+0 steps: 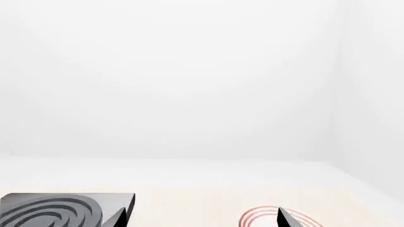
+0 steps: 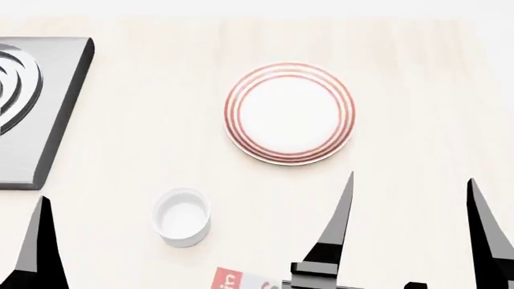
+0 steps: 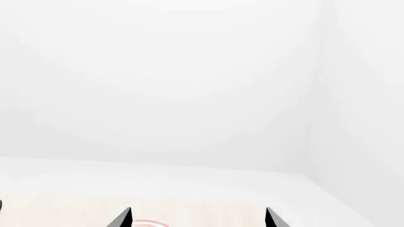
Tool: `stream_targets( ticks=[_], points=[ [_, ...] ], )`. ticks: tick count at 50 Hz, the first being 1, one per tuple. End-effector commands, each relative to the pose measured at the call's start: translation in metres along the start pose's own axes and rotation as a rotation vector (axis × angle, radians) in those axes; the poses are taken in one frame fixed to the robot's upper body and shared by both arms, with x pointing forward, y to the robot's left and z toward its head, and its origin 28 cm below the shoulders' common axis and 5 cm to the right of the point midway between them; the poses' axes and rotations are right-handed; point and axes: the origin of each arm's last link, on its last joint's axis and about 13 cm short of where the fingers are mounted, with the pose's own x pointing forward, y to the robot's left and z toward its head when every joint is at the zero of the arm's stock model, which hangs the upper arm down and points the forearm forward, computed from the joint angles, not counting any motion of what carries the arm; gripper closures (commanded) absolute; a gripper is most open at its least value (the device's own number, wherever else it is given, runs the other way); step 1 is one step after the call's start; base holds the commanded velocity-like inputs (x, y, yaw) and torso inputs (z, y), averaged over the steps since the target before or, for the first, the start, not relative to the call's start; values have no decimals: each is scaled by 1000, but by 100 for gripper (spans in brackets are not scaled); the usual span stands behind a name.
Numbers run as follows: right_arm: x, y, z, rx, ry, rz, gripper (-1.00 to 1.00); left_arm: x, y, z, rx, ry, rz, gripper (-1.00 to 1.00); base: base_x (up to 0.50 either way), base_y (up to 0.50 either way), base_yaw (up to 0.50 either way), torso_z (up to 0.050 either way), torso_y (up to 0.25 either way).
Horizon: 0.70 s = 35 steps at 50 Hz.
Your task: Pick the akita bowl on the cookies box and place it on the plate.
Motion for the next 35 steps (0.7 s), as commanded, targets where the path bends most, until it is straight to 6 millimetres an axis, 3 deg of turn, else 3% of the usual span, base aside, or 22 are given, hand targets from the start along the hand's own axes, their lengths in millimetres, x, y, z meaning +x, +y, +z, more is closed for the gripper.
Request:
stream_targets(
  ticks=[1, 25, 35],
  points=[
    [0, 0, 0, 0, 1, -1, -100, 0, 0, 0, 0, 0, -2, -100, 0, 0, 0, 47, -148],
    [0, -2, 0, 3, 5, -10, -100, 0, -1, -1, -25, 8, -12, -100, 0, 0, 0, 47, -148],
    [-12, -12, 2, 90, 82, -25, -100, 2, 2, -3, -35, 30, -13, -100, 0, 0, 0, 0, 0]
  ],
)
